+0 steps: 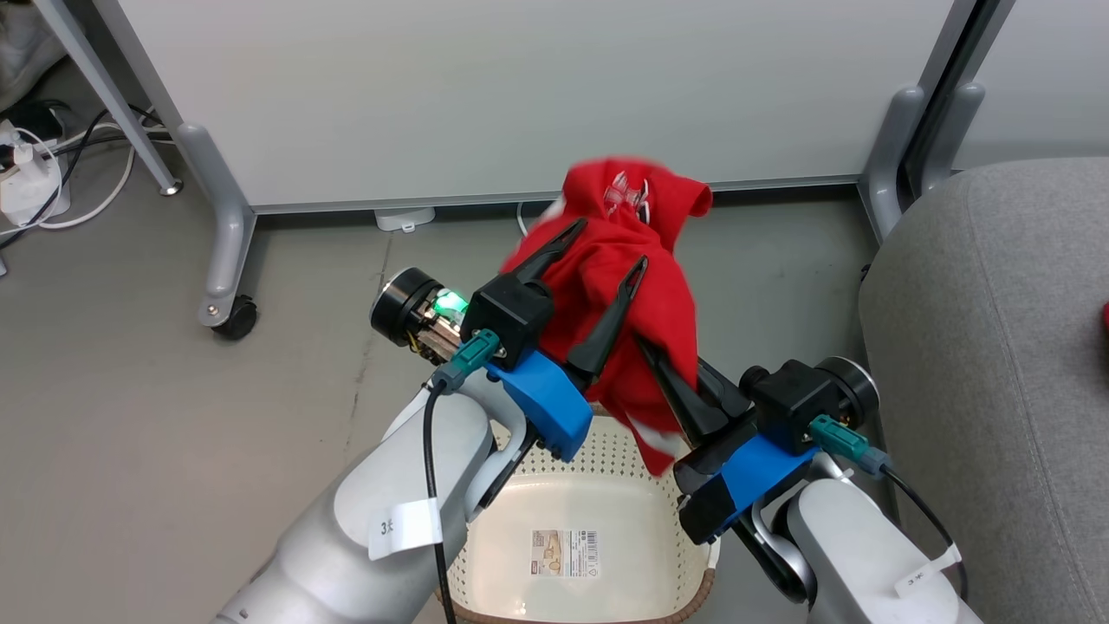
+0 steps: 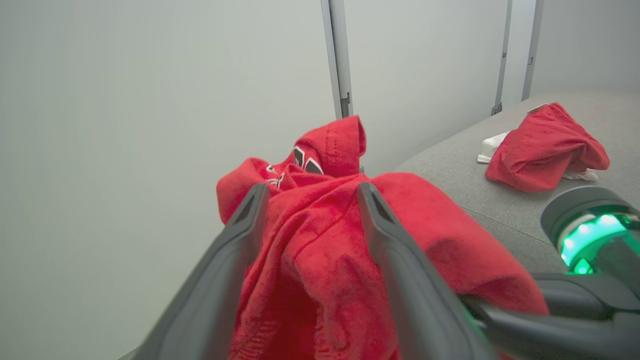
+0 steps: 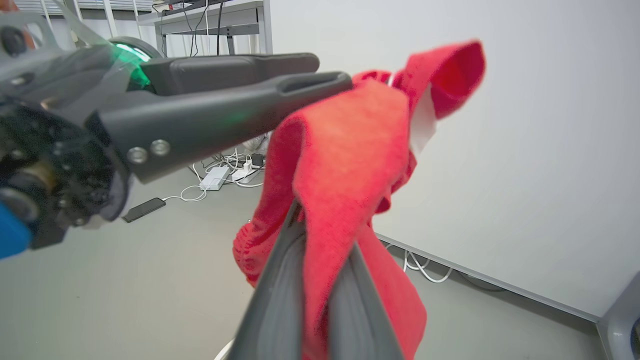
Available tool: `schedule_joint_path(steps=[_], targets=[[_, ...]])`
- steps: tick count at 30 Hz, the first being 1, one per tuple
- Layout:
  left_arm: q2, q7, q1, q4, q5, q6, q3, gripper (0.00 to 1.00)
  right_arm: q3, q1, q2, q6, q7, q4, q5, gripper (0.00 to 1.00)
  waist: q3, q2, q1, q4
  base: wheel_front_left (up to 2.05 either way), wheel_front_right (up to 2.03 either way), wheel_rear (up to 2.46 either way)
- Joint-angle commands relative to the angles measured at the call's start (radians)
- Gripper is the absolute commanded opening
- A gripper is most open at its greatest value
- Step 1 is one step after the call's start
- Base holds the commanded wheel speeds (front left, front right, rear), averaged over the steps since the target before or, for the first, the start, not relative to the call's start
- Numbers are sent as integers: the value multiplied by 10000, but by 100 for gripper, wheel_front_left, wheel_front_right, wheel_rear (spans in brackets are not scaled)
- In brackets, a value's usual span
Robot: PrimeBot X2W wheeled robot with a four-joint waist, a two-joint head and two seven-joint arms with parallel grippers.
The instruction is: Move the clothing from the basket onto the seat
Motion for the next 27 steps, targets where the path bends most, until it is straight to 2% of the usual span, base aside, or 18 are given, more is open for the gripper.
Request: schedule_joint_path(steps=[1, 10, 16, 27], targets=[[-4, -46, 60, -36, 56, 12, 66, 100, -11, 54, -42, 1, -9, -51, 37, 0, -10, 0, -1, 3, 0, 0, 0], [-11, -45, 161, -14, 163, -58, 210, 100, -171, 271, -15, 1, -9, -135, 99, 0, -43, 0, -1, -88, 0, 0, 0], [10, -39, 219, -175, 233, -92, 254, 100, -619, 449, 99, 1, -9, -389, 148, 0, 97, 0, -1, -390, 0, 0, 0], [139, -37, 109, -492, 446, -81, 267, 100, -1621, 529, 107, 1, -9, -1130, -45, 0, 757, 0, -1, -1635, 0, 0, 0]])
